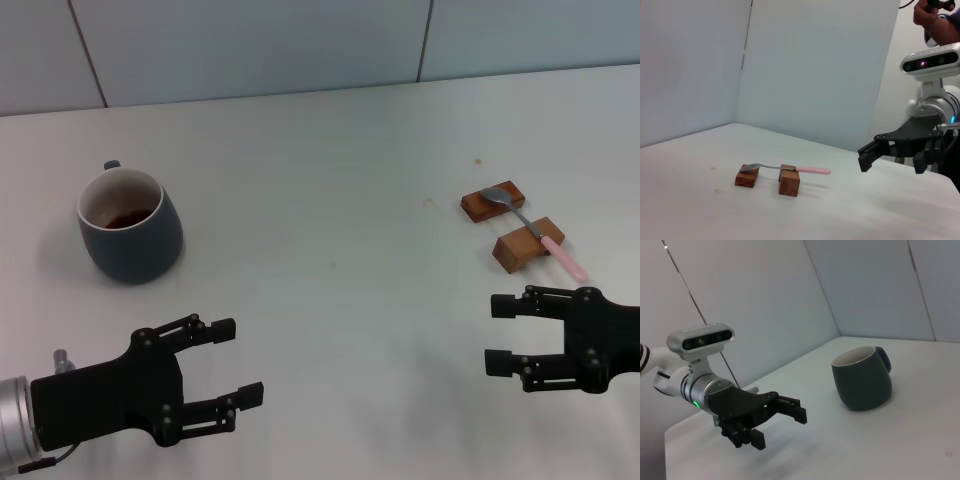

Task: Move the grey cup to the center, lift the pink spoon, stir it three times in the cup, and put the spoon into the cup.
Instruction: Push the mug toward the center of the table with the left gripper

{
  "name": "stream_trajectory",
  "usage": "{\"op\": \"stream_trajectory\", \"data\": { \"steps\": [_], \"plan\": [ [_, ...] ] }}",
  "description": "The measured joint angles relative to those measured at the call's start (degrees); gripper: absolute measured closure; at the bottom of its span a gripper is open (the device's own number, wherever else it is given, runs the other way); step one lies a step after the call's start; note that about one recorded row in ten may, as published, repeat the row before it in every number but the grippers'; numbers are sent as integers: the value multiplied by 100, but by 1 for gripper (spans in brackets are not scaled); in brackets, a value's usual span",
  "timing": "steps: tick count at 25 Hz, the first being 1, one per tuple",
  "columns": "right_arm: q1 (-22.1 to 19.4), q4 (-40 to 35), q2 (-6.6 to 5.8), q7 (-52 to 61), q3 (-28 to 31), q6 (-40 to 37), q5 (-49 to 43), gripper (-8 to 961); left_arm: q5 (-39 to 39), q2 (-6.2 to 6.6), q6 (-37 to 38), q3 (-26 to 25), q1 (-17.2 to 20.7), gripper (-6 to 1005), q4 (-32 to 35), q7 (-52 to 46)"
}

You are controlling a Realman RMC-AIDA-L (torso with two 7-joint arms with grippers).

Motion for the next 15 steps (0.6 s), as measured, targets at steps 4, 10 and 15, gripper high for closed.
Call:
{"op": "stream_trajectory", "data": {
  "steps": [4,10,15],
  "plan": [
    [20,0,15,-6,1,4,-2,127,0,0,4,0,4,180,0,0],
    [27,0,18,-8,4,5,-2,127,-12,0,13,-11,21,195,-2,4],
    [23,0,18,-26,6,5,-2,128,-249,20,207,-152,41,207,82,84]
  ]
}}
